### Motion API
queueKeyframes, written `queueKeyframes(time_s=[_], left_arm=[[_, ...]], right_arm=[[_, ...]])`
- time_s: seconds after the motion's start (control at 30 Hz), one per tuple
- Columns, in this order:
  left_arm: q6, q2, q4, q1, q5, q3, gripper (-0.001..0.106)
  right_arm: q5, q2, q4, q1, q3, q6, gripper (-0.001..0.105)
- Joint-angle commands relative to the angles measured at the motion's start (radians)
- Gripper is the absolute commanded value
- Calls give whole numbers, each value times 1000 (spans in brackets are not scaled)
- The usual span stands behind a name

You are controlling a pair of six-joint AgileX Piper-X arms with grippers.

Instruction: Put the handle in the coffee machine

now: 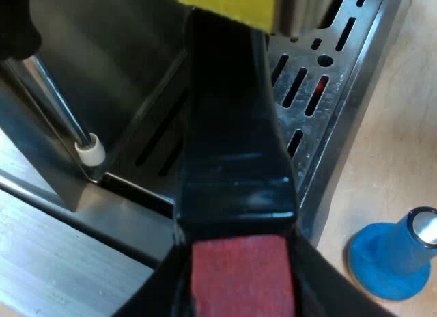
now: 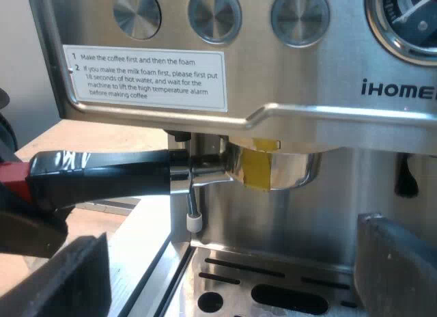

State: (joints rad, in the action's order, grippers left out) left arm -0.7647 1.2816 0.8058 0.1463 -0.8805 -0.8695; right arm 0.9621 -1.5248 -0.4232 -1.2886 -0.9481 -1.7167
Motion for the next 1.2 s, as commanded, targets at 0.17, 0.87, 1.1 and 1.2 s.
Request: queueKeyframes(time_s=[0.17, 0.87, 1.1, 1.2], left_arm=[[76, -36, -106, 0, -180, 34, 0], [-68, -36, -278, 0, -197, 63, 0], [-63, -76, -280, -20, -140, 58, 0], [-75, -80, -280, -29, -137, 49, 0]], right_arm=[[6, 1, -5, -3, -2, -12, 74], [6, 1, -5, -3, -2, -12, 74], [6, 1, -5, -3, -2, -12, 74], [6, 1, -5, -3, -2, -12, 74]])
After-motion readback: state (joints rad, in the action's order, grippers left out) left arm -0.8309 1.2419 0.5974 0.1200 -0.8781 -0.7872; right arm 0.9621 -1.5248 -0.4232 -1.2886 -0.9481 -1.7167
